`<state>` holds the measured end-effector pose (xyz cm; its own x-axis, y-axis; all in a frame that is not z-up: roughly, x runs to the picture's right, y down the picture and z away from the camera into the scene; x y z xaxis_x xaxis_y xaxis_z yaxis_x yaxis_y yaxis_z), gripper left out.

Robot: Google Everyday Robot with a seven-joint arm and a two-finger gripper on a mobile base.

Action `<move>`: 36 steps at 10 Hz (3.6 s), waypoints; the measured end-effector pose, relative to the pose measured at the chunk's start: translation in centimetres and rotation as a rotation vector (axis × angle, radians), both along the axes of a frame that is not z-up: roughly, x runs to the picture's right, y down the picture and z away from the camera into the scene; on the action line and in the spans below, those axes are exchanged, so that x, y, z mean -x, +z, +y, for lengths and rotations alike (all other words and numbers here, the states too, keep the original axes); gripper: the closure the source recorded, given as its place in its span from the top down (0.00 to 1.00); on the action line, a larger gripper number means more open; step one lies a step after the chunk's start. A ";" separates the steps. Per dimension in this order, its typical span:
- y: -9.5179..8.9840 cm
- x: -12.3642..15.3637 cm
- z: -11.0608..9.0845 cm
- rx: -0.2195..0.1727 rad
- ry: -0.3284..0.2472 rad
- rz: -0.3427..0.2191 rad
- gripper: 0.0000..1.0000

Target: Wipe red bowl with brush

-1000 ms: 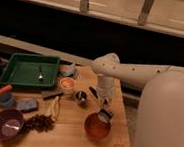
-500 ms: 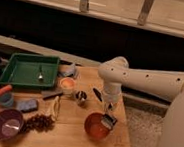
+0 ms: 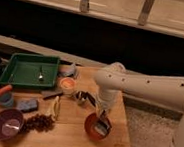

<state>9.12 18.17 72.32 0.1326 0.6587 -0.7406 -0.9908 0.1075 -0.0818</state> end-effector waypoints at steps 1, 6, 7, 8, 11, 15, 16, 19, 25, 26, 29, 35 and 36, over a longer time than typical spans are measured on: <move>0.3 0.5 0.1 0.003 0.000 -0.011 0.00; 3.1 1.7 -0.5 0.007 -0.001 -0.036 0.00; 3.3 1.4 -1.1 -0.003 -0.002 -0.025 0.00; 3.1 1.3 -1.9 -0.022 -0.004 -0.001 0.00; 1.4 -1.2 -2.8 -0.062 0.018 0.076 0.00; -0.2 -2.5 -0.8 -0.045 0.041 0.077 0.00; -0.4 -1.6 -0.6 -0.044 0.034 0.054 0.00; 0.3 0.8 -1.5 -0.040 0.000 -0.014 0.00; 3.1 0.6 -4.2 -0.059 0.016 -0.008 0.00; 3.4 -0.3 -4.6 -0.066 0.036 0.020 0.00; 3.3 -3.7 -4.6 -0.073 0.093 0.098 0.00; 2.6 -0.8 -1.6 -0.035 0.049 0.045 0.00; 2.6 0.1 -1.6 -0.037 0.030 0.026 0.00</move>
